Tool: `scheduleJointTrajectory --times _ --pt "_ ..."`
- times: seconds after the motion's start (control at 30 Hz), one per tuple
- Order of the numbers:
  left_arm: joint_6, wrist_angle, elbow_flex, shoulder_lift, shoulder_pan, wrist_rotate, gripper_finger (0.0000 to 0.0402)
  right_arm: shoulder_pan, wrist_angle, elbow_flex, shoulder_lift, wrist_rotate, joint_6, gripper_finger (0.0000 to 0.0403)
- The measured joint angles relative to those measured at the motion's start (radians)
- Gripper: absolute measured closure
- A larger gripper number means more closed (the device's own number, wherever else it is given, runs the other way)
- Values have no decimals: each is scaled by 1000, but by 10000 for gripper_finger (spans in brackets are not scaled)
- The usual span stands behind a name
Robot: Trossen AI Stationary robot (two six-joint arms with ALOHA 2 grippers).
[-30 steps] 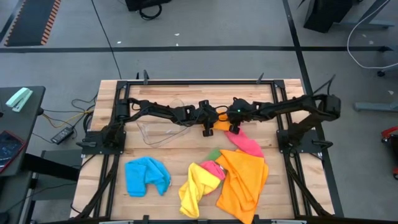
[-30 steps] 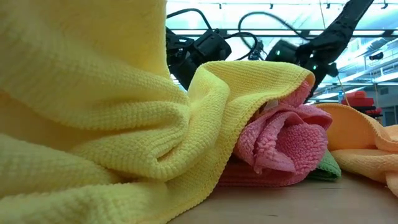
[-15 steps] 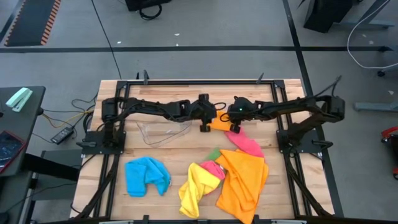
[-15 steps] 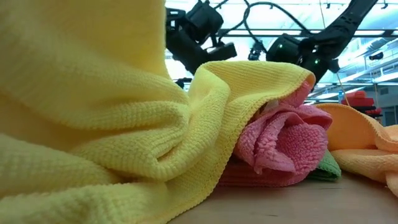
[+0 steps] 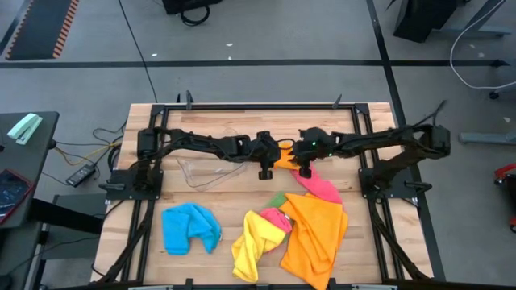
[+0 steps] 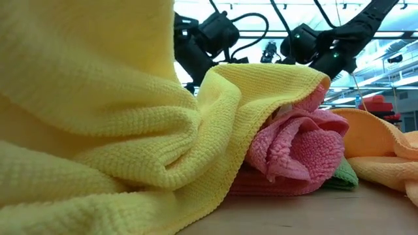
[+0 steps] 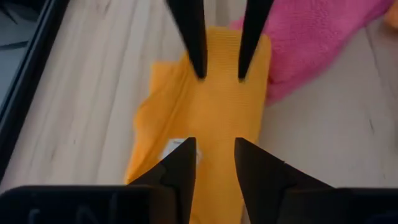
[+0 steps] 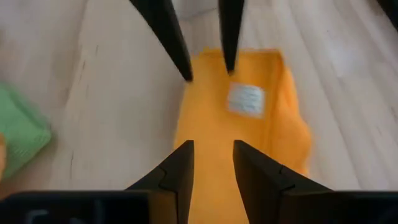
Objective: Fold microfiber towels
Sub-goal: Fold the orange microfiber towel
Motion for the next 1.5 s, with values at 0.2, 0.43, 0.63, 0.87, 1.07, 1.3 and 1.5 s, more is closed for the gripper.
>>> scheduleJointTrajectory --times 0.2,0.43,0.63,0.87,1.07,1.3,1.5 --pt "16 -105 3 -63 -53 -151 280 154 68 0 93 245 -146 242" --pt "3 -224 1 -144 -108 -190 276 256 39 38 119 439 -220 159" --pt "-1 -126 -110 -232 -115 -189 290 323 63 53 202 582 -225 111" --pt "-38 -5 -253 -304 -113 -189 294 321 69 78 295 653 -242 107" --pt "-73 -5 -297 -368 -122 -194 294 253 66 102 320 704 -276 107" --pt "-84 -10 -297 -401 -151 -193 294 154 70 124 346 652 -392 124" --pt "-84 -4 -296 -403 -167 -194 294 94 66 134 358 574 -432 207"
